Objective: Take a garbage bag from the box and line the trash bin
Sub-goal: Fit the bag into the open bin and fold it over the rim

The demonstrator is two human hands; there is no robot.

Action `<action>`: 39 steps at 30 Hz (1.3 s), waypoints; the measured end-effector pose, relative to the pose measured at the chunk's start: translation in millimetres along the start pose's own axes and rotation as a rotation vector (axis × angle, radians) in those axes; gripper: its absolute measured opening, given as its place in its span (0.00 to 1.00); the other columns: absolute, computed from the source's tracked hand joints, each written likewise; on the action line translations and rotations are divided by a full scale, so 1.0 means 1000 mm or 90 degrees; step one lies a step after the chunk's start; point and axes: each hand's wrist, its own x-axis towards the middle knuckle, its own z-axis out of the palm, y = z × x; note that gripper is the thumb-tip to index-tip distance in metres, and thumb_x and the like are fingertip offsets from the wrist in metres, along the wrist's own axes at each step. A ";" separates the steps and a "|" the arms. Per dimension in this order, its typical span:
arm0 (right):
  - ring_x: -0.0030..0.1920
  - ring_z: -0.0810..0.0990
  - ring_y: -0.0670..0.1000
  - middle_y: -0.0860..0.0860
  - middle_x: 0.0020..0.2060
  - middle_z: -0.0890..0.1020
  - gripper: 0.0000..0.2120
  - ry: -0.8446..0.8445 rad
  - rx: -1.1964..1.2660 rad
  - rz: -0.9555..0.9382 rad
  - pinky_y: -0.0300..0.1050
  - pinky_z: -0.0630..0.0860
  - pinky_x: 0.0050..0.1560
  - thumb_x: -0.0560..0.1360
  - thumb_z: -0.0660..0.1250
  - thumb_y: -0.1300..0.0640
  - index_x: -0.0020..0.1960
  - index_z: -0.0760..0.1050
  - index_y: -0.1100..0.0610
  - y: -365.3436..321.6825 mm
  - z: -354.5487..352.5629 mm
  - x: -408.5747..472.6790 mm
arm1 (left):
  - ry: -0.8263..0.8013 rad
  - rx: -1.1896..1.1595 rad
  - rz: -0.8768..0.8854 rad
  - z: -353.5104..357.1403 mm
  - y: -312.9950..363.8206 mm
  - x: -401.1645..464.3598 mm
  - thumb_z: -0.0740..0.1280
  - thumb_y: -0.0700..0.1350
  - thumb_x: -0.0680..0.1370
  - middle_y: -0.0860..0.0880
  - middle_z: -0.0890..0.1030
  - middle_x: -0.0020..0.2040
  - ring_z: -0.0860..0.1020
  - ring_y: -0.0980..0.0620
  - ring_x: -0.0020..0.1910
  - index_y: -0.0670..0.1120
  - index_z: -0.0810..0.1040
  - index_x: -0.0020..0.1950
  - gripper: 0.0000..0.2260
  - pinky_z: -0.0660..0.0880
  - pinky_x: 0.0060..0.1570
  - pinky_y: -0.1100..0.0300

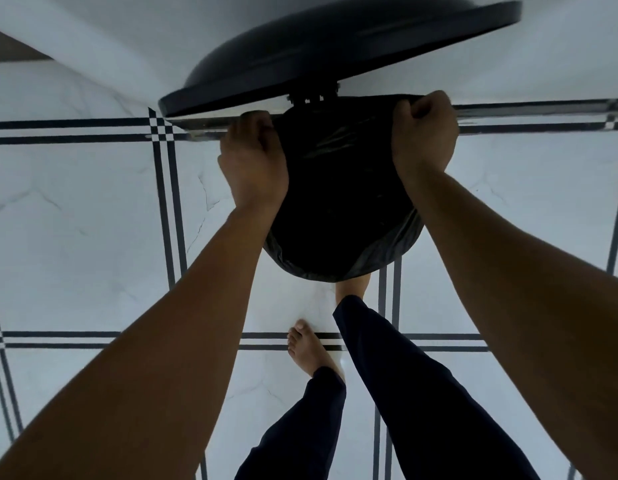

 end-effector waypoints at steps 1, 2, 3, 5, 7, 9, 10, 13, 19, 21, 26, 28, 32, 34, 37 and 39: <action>0.34 0.71 0.45 0.44 0.32 0.71 0.10 -0.029 -0.006 -0.009 0.44 0.70 0.37 0.74 0.62 0.51 0.37 0.64 0.49 -0.001 0.001 0.004 | 0.000 0.030 0.016 0.004 0.001 -0.001 0.54 0.47 0.79 0.44 0.83 0.54 0.80 0.43 0.54 0.44 0.83 0.58 0.19 0.76 0.54 0.52; 0.33 0.70 0.45 0.44 0.32 0.71 0.10 -0.057 -0.015 -0.023 0.44 0.68 0.36 0.74 0.62 0.50 0.37 0.64 0.49 -0.003 0.000 0.007 | 0.001 0.048 0.025 0.008 0.000 -0.001 0.54 0.47 0.79 0.43 0.83 0.55 0.79 0.42 0.56 0.43 0.83 0.59 0.20 0.75 0.54 0.51; 0.33 0.69 0.45 0.44 0.33 0.71 0.10 -0.077 -0.024 -0.036 0.44 0.67 0.35 0.75 0.62 0.49 0.38 0.64 0.51 -0.006 0.001 0.011 | -0.022 0.046 0.028 0.011 -0.002 -0.001 0.55 0.47 0.80 0.42 0.82 0.56 0.79 0.42 0.56 0.42 0.82 0.60 0.19 0.75 0.56 0.50; 0.35 0.71 0.45 0.47 0.36 0.74 0.09 -0.112 -0.023 -0.085 0.42 0.67 0.34 0.75 0.60 0.49 0.42 0.68 0.54 -0.012 0.003 0.016 | -0.090 0.021 0.034 0.012 -0.009 0.000 0.55 0.47 0.83 0.43 0.82 0.56 0.78 0.44 0.56 0.41 0.80 0.61 0.18 0.75 0.57 0.51; 0.39 0.76 0.48 0.52 0.42 0.79 0.11 -0.154 -0.033 -0.132 0.43 0.70 0.36 0.76 0.59 0.49 0.47 0.73 0.56 -0.015 0.009 0.019 | -0.131 0.009 -0.004 0.010 -0.012 0.004 0.55 0.49 0.84 0.46 0.82 0.55 0.79 0.48 0.55 0.44 0.80 0.60 0.17 0.73 0.53 0.57; 0.42 0.77 0.52 0.52 0.43 0.79 0.18 -0.189 -0.086 -0.164 0.47 0.71 0.40 0.80 0.56 0.44 0.51 0.76 0.57 -0.016 0.014 0.018 | -0.155 0.004 -0.084 0.010 -0.008 0.011 0.54 0.52 0.85 0.49 0.81 0.50 0.79 0.48 0.52 0.46 0.78 0.55 0.16 0.70 0.48 0.58; 0.42 0.76 0.52 0.51 0.42 0.77 0.21 -0.189 -0.129 -0.179 0.47 0.69 0.41 0.82 0.54 0.42 0.51 0.76 0.58 -0.016 0.017 0.017 | -0.160 0.006 -0.120 0.010 -0.006 0.015 0.54 0.54 0.85 0.50 0.79 0.46 0.78 0.47 0.49 0.47 0.77 0.52 0.16 0.69 0.47 0.58; 0.43 0.73 0.52 0.51 0.42 0.76 0.26 -0.156 -0.211 -0.182 0.46 0.65 0.43 0.85 0.48 0.40 0.51 0.76 0.57 -0.014 0.020 0.018 | -0.169 -0.006 -0.216 0.010 -0.004 0.026 0.52 0.57 0.86 0.51 0.78 0.44 0.78 0.49 0.49 0.48 0.75 0.48 0.18 0.70 0.50 0.56; 0.35 0.74 0.53 0.51 0.34 0.76 0.21 -0.160 -0.193 -0.080 0.45 0.64 0.35 0.82 0.51 0.47 0.39 0.74 0.57 -0.020 0.026 0.028 | -0.175 -0.097 -0.367 0.006 -0.008 0.033 0.58 0.58 0.84 0.53 0.77 0.37 0.75 0.56 0.37 0.52 0.72 0.37 0.19 0.72 0.45 0.58; 0.30 0.71 0.49 0.49 0.30 0.72 0.21 -0.146 -0.144 -0.059 0.43 0.63 0.32 0.83 0.52 0.48 0.34 0.68 0.55 -0.018 0.026 0.029 | -0.189 -0.172 -0.363 0.006 -0.003 0.029 0.58 0.54 0.86 0.52 0.80 0.37 0.74 0.54 0.39 0.47 0.77 0.41 0.18 0.70 0.48 0.60; 0.57 0.79 0.57 0.55 0.54 0.81 0.25 0.036 -0.282 -0.043 0.54 0.70 0.57 0.84 0.48 0.42 0.59 0.76 0.57 -0.006 -0.006 0.021 | -0.059 -0.026 -0.201 -0.021 -0.016 0.004 0.58 0.47 0.85 0.47 0.78 0.44 0.75 0.50 0.44 0.40 0.79 0.55 0.13 0.74 0.62 0.45; 0.62 0.76 0.59 0.55 0.59 0.80 0.24 0.073 -0.281 0.002 0.56 0.70 0.60 0.84 0.48 0.43 0.62 0.75 0.57 0.003 -0.021 0.015 | 0.010 0.031 -0.181 -0.025 -0.029 -0.002 0.59 0.48 0.82 0.46 0.81 0.49 0.78 0.47 0.50 0.42 0.80 0.54 0.13 0.75 0.56 0.50; 0.66 0.75 0.61 0.56 0.64 0.78 0.24 0.004 -0.141 0.170 0.55 0.69 0.63 0.85 0.48 0.44 0.66 0.73 0.58 0.021 -0.025 -0.009 | 0.013 -0.024 -0.204 -0.027 -0.013 -0.041 0.59 0.48 0.82 0.49 0.80 0.51 0.78 0.50 0.51 0.45 0.78 0.57 0.11 0.75 0.52 0.55; 0.68 0.72 0.62 0.58 0.65 0.78 0.26 -0.050 -0.127 0.203 0.55 0.68 0.64 0.85 0.45 0.44 0.68 0.73 0.59 0.029 -0.019 -0.022 | -0.007 -0.041 -0.304 -0.022 -0.009 -0.045 0.57 0.52 0.84 0.52 0.79 0.50 0.79 0.49 0.51 0.45 0.76 0.60 0.14 0.74 0.50 0.55; 0.67 0.72 0.61 0.56 0.64 0.80 0.28 -0.049 -0.190 0.168 0.56 0.67 0.65 0.86 0.42 0.45 0.68 0.75 0.57 0.040 -0.010 -0.028 | -0.065 -0.041 -0.363 -0.015 -0.015 -0.028 0.52 0.56 0.85 0.53 0.78 0.46 0.78 0.48 0.49 0.46 0.76 0.59 0.18 0.75 0.54 0.53; 0.67 0.74 0.61 0.55 0.63 0.81 0.28 -0.037 -0.185 0.157 0.56 0.67 0.66 0.86 0.41 0.47 0.67 0.76 0.56 0.045 -0.004 -0.024 | -0.113 -0.068 -0.352 -0.011 -0.018 -0.016 0.51 0.57 0.85 0.52 0.79 0.49 0.79 0.48 0.52 0.47 0.77 0.57 0.19 0.76 0.61 0.48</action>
